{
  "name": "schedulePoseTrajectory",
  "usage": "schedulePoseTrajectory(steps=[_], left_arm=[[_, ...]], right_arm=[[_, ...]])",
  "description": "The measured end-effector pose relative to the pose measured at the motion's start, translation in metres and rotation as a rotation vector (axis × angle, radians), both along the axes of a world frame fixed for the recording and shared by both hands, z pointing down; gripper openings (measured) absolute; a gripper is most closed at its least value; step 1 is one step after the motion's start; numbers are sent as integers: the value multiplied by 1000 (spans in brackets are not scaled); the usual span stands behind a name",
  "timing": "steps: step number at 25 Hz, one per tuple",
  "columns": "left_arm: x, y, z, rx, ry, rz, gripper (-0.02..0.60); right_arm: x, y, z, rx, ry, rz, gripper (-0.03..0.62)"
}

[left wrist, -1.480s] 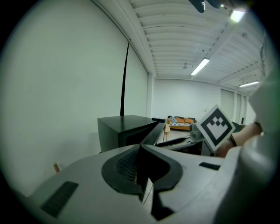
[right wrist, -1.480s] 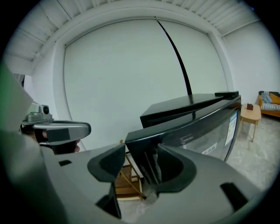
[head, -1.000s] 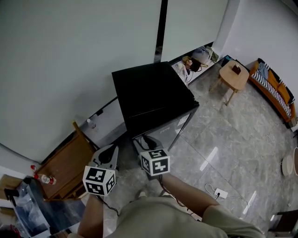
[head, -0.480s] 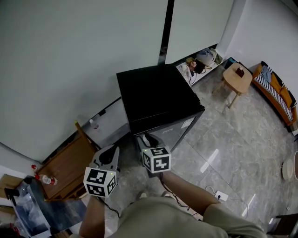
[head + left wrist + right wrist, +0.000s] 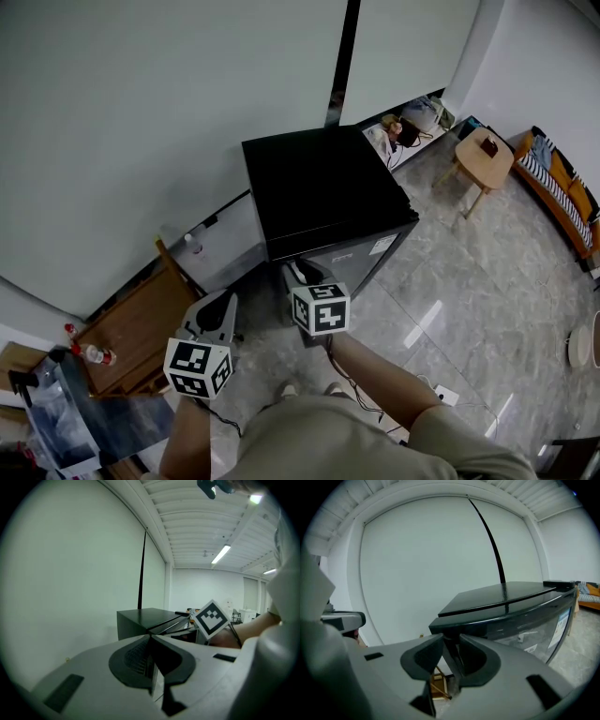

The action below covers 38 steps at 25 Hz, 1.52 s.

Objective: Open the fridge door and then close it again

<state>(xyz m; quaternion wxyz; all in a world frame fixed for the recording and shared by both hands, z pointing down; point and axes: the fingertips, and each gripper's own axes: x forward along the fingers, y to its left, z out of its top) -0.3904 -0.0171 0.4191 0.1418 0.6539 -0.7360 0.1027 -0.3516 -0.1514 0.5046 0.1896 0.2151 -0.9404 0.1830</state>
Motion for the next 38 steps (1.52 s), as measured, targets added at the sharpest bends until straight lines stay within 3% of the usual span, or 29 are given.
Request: schedulePoseTrajectory(steps=[5, 14, 24, 31, 38], left_arm=[[8, 0, -4, 6, -4, 15, 9], [26, -6, -55, 101, -59, 42, 9], [61, -22, -126, 226, -211, 85, 9], [103, -31, -158, 306, -183, 130, 9], [145, -43, -158, 310, -176, 189, 9]], right_arm=[[7, -8, -22, 50, -31, -30, 89], [54, -35, -127, 172, -172, -40, 48], [132, -14, -235, 339, -317, -74, 11], [199, 0, -275, 508, -299, -46, 9], [259, 1, -272, 502, -282, 6, 9]])
